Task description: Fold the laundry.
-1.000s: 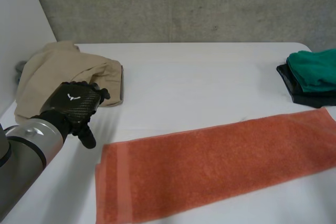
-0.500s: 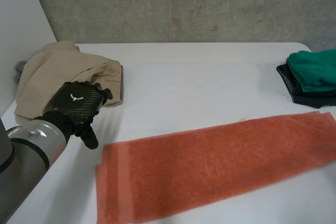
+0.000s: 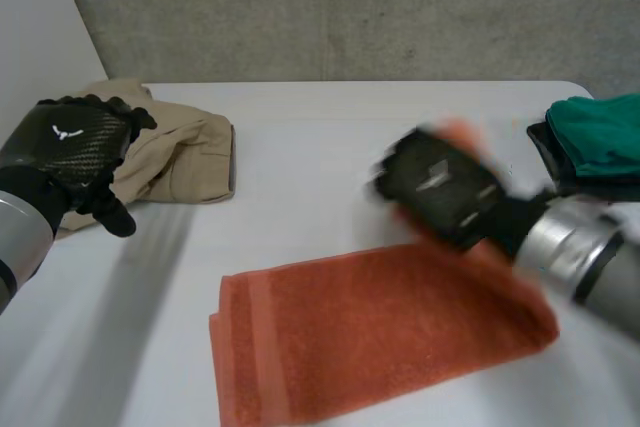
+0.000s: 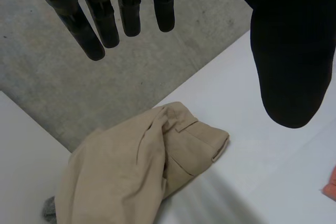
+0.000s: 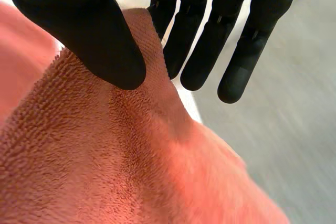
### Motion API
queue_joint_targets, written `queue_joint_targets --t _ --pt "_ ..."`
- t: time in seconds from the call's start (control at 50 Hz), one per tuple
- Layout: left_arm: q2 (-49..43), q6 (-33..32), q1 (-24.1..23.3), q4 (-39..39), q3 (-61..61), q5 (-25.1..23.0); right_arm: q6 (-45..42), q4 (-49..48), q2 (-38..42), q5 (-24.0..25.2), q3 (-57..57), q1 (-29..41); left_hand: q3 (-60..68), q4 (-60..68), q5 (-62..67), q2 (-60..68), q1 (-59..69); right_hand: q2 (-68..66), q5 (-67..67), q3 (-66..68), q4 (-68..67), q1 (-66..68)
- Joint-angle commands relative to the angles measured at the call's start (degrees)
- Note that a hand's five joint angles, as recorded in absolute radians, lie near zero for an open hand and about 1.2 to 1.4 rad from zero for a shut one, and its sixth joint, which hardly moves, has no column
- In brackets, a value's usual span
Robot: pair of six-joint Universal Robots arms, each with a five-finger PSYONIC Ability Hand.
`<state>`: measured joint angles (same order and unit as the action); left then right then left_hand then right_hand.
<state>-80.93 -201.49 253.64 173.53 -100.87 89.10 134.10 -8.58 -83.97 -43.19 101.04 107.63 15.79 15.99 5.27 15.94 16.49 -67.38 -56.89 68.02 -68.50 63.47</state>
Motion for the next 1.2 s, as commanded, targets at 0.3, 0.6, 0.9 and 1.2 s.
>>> queue_joint_targets --t 0.3,0.6,0.9,1.2 --pt "-4.7 0.1 -2.2 0.2 2.2 0.2 -3.8 -6.6 12.3 -12.8 1.9 28.7 -1.4 -1.6 -0.9 -1.5 -2.1 57.4 56.9 -58.0 58.5 -53.5" --pt "-7.6 3.9 -17.3 0.1 3.6 1.9 18.5 4.3 2.1 -26.1 -1.0 10.4 -3.7 -3.9 -3.2 -3.9 -4.4 57.4 56.9 -58.0 58.5 -53.5" --pt "-29.4 5.4 -30.8 3.0 8.3 13.2 -0.1 19.9 3.7 -20.8 8.2 -11.3 -3.2 -3.4 -2.7 -3.4 -3.9 43.6 43.1 -44.2 44.7 -39.7" --pt "-38.7 -5.5 -27.8 9.1 11.5 22.1 -2.9 11.9 1.5 -12.4 17.7 -15.5 -1.9 -2.1 -1.4 -2.0 -2.6 35.9 35.4 -36.5 37.0 -32.0"
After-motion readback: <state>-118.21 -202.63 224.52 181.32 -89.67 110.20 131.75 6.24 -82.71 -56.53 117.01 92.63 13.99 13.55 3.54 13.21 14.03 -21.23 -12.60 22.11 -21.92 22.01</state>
